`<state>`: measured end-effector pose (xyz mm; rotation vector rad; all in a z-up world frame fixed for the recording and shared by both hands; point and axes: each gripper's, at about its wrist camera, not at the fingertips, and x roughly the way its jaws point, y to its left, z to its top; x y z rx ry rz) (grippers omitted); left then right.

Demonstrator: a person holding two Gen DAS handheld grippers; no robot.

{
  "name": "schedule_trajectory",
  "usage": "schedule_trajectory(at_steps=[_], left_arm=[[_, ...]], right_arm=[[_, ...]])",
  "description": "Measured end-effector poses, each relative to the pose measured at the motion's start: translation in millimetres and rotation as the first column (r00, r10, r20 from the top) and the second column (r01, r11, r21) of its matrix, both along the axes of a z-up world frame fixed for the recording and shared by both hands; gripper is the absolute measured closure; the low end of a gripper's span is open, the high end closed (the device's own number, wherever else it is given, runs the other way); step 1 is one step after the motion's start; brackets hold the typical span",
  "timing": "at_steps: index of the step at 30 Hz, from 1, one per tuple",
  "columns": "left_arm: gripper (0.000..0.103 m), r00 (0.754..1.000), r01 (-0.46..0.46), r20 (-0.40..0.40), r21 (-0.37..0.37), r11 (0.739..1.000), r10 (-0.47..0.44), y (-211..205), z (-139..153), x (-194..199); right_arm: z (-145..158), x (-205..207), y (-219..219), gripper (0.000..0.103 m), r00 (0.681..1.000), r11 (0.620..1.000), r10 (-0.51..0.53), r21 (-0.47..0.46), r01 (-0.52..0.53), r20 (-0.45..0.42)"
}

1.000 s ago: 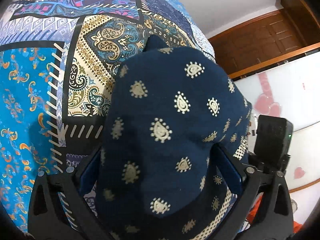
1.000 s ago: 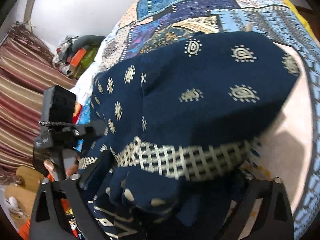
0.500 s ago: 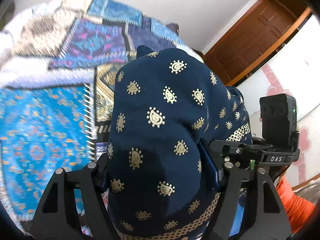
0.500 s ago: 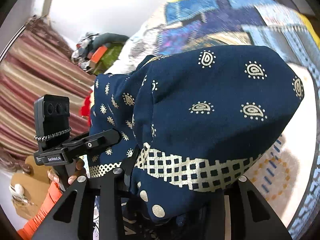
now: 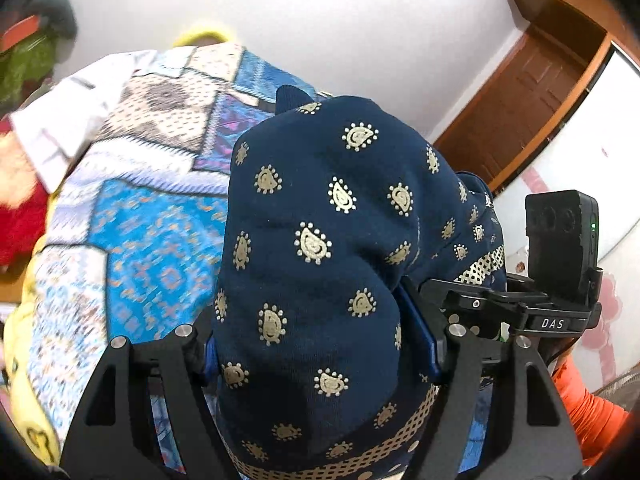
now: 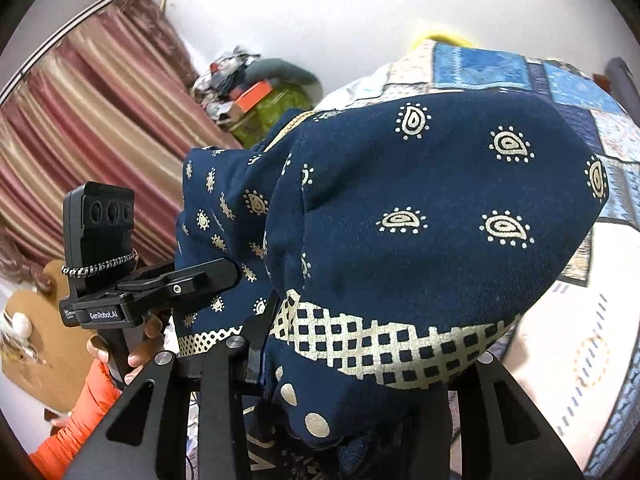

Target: Fold large clothes

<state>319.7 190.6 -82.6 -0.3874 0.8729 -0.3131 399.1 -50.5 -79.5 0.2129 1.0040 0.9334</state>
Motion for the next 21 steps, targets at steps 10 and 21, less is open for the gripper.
schedule_trajectory(at_steps=[10,21], left_arm=[[0.03,0.987,-0.119,-0.112,-0.062,0.991,0.111,58.1,-60.3,-35.3],[0.03,0.948,-0.193,-0.279,-0.121,0.974,0.153,92.3,-154.0,-31.2]], right_arm=[[-45.8,-19.5,72.8,0.068,0.991,0.99,0.111,-0.078,-0.117,-0.068],[-136.6,-4.7,127.6,0.068,0.97,0.952,0.156,-0.232,-0.198,-0.186]])
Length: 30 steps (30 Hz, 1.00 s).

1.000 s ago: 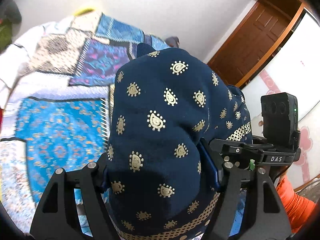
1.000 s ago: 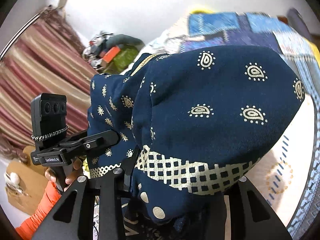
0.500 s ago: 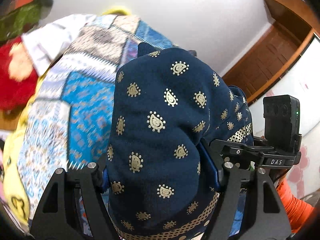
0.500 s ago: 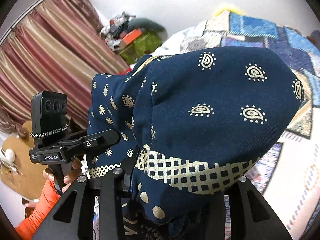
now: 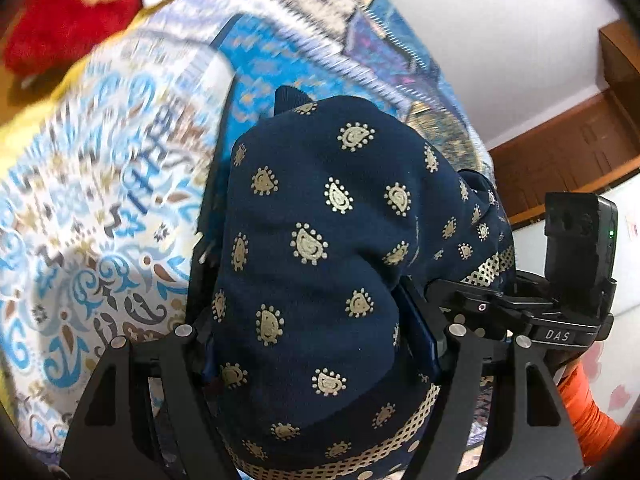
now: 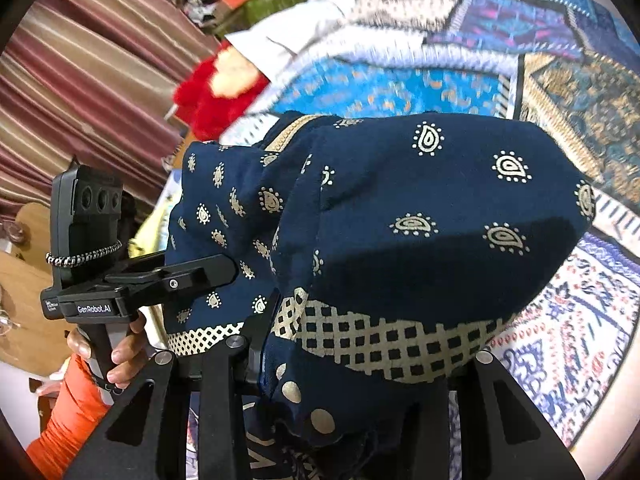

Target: Fold large clothes

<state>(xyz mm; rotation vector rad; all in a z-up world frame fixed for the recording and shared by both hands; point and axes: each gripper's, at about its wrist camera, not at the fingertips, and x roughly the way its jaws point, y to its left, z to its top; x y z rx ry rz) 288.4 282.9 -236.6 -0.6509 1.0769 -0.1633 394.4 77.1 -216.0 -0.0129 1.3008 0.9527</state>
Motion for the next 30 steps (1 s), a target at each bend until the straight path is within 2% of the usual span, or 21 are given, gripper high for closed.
schedule_trajectory(at_steps=[6,11,14,17,19,21,22,23,24,25,27,28,30], left_arm=[[0.03,0.998,0.053,0.029,0.103,0.993,-0.056,-10.8,-3.0,-3.7],[0.029,0.997,0.07,0.029,0.199,0.977,-0.077,-16.9,3.5,-1.1],[0.029,0.995,0.072,0.044,0.307,0.949,-0.09,-24.2,21.2,-5.5],[0.029,0.99,0.063,0.083,0.447,0.892,-0.112,-36.4,46.6,-15.9],[0.028,0.982,0.07,0.116,0.506,0.86,-0.149,-47.5,59.7,-22.8],[0.016,0.976,0.088,0.126,0.523,0.848,-0.179,-59.2,63.5,-30.3],[0.012,0.973,0.1,0.124,0.532,0.841,-0.195,-66.8,61.3,-34.0],[0.008,0.972,0.105,0.119,0.543,0.833,-0.2,-72.1,58.1,-34.0],[0.008,0.972,0.118,0.105,0.563,0.818,-0.212,-77.9,52.6,-39.8],[0.008,0.972,0.137,0.076,0.587,0.798,-0.223,-84.5,42.7,-42.1],[0.006,0.976,0.156,0.025,0.618,0.77,-0.217,-88.9,24.7,-45.6],[0.002,0.977,0.158,0.013,0.624,0.765,-0.212,-88.6,17.9,-49.6],[0.0,0.98,0.152,0.006,0.617,0.772,-0.198,-82.8,8.0,-58.6]], right_arm=[[-21.3,8.3,9.7,0.067,1.0,0.999,0.016,-0.032,-0.016,-0.013],[-28.7,13.4,-2.2,0.05,1.0,0.997,0.0,-0.072,-0.001,-0.023],[-14.7,11.6,-16.6,0.048,1.0,0.997,-0.001,-0.082,0.0,-0.001],[5.9,7.9,-32.9,0.048,0.999,0.996,-0.013,-0.091,0.018,0.05],[24.4,1.4,-41.0,0.048,0.994,0.996,-0.02,-0.085,0.029,0.105],[41.6,-8.6,-44.9,0.045,0.986,0.997,-0.013,-0.069,0.025,0.167],[48.0,-14.4,-43.7,0.042,0.982,0.998,-0.005,-0.058,0.016,0.186],[51.6,-20.2,-41.0,0.034,0.98,0.999,0.003,-0.049,0.007,0.197],[53.0,-26.7,-38.4,0.027,0.979,0.999,0.013,-0.042,-0.004,0.203],[51.7,-33.3,-34.9,0.025,0.978,0.999,0.026,-0.043,-0.018,0.208],[39.5,-49.7,-24.0,0.024,0.97,0.992,0.098,-0.1,-0.077,0.221],[31.7,-55.2,-20.1,0.024,0.966,0.985,0.133,-0.138,-0.104,0.222],[10.4,-63.9,-14.0,0.024,0.956,0.962,0.197,-0.233,-0.145,0.216]])
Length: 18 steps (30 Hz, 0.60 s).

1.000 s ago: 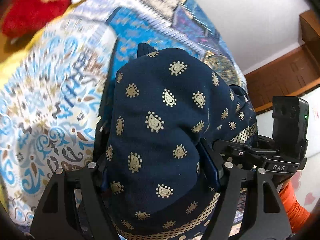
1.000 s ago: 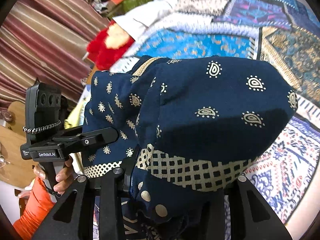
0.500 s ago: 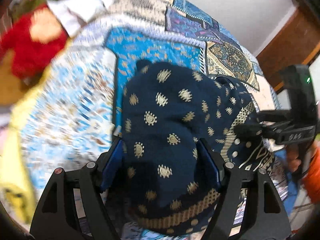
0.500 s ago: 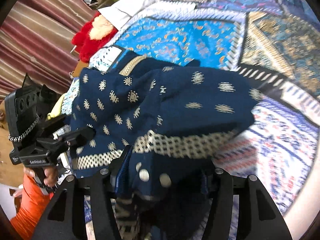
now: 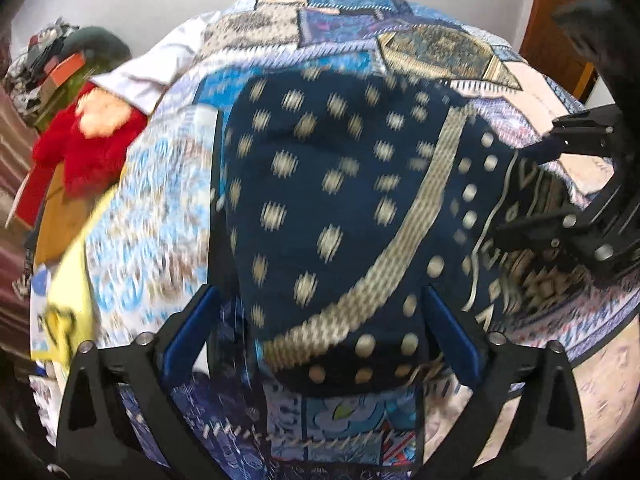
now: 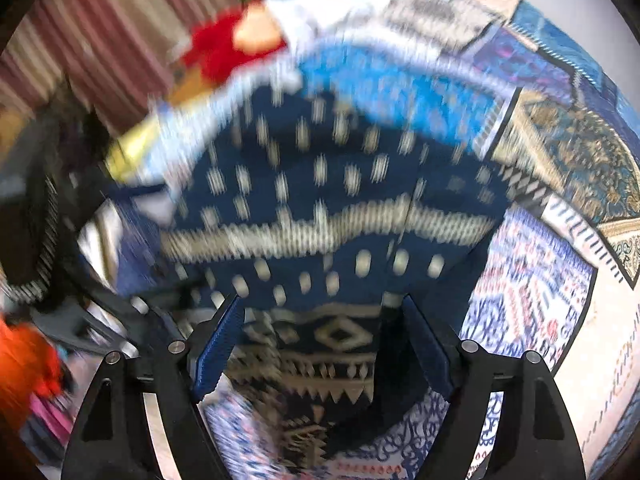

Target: Fold large clothes

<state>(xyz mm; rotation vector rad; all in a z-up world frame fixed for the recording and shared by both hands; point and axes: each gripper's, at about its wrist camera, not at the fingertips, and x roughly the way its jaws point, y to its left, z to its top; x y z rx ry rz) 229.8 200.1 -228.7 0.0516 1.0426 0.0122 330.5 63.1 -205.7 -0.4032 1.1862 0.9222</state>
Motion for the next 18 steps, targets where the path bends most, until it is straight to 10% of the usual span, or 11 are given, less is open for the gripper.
schedule_trajectory(at_steps=[4,12,18], left_arm=[[0.0,0.999,-0.029,-0.02,-0.066,0.997,0.028,17.4,-5.2,-13.4],[0.0,0.999,-0.049,0.012,0.038,0.998,0.048,25.6,25.2,-19.1],[0.0,0.993,-0.087,0.085,0.033,0.996,0.084,37.1,52.3,21.7]], right_arm=[[-16.1,-4.5,-17.4,0.024,0.999,0.997,0.039,-0.065,-0.038,0.009],[-0.4,3.0,-63.2,0.024,0.998,0.992,0.032,-0.128,-0.024,0.059],[36.0,29.7,-75.8,0.024,0.994,0.998,-0.066,0.008,0.066,0.088]])
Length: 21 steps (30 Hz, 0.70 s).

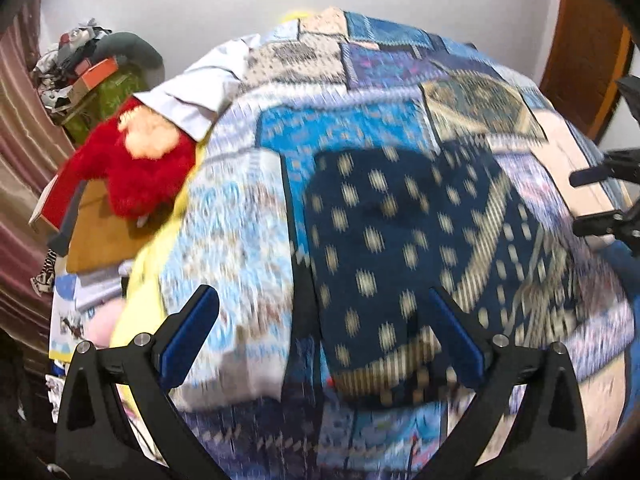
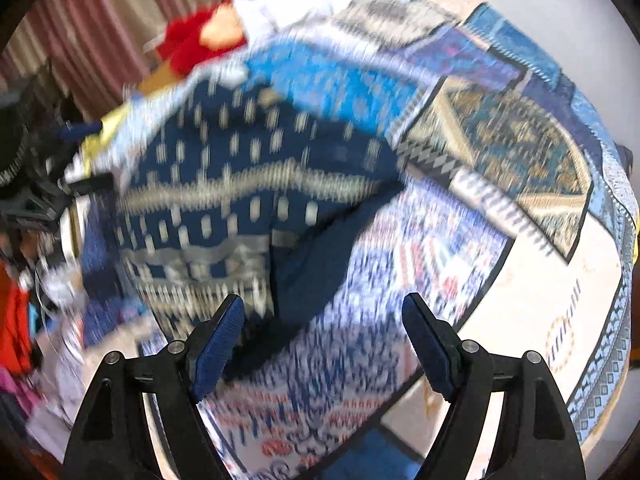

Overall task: Fold large clothes
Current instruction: 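Lower the folded hoodie onto the quilt and open both grippers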

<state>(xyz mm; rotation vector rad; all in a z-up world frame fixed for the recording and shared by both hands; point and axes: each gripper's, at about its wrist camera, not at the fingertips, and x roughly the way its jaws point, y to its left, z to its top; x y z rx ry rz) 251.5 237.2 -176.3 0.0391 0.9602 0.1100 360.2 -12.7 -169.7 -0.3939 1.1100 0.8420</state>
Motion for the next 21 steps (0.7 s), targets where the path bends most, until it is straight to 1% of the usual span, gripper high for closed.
schedule_trajectory(at_steps=[2,4,7,10,13,15,18,21], left_arm=[[0.0,1.0,-0.024,0.0,-0.01,1.0,0.024,3.9,0.0,23.2],[0.0,0.999,-0.042,-0.002,-0.019,0.999,0.042,7.0,-3.4,42.6],[0.0,0.997,-0.076,-0.022,-0.011,0.997,0.076,12.6,-15.0,71.9],[0.0,0.996,-0.086,-0.026,-0.074,0.994,0.084,22.0,-23.0,91.3],[0.0,0.996,-0.086,-0.027,-0.107,0.991,0.084,26.2,-27.6,97.2],[0.0,0.996,-0.084,-0.034,-0.125,0.989,0.081,27.6,-31.8,98.0],[0.0,0.994,-0.102,-0.04,-0.147,0.984,0.097,29.2,-34.1,96.3],[0.0,0.99,-0.14,-0.051,-0.166,0.976,0.133,31.9,-28.3,90.9]], right_arm=[[13.1,14.4,4.5,0.023,0.999,0.996,-0.04,0.077,0.041,-0.01],[19.2,26.4,14.5,0.023,0.998,0.989,-0.064,0.129,0.066,-0.021],[16.3,39.5,39.4,0.023,0.995,0.98,-0.094,0.172,0.096,-0.024],[-3.1,48.3,65.6,0.023,0.994,0.983,-0.11,0.144,0.112,-0.025],[-32.7,58.3,83.7,0.023,0.992,0.99,-0.118,0.076,0.121,-0.034],[-49.3,61.6,87.3,0.023,0.993,0.993,-0.112,0.039,0.113,-0.027],[-52.9,61.4,84.2,0.023,0.995,0.994,-0.1,0.036,0.1,-0.008],[-42.1,57.8,77.6,0.023,0.993,0.994,-0.112,0.017,0.111,0.041]])
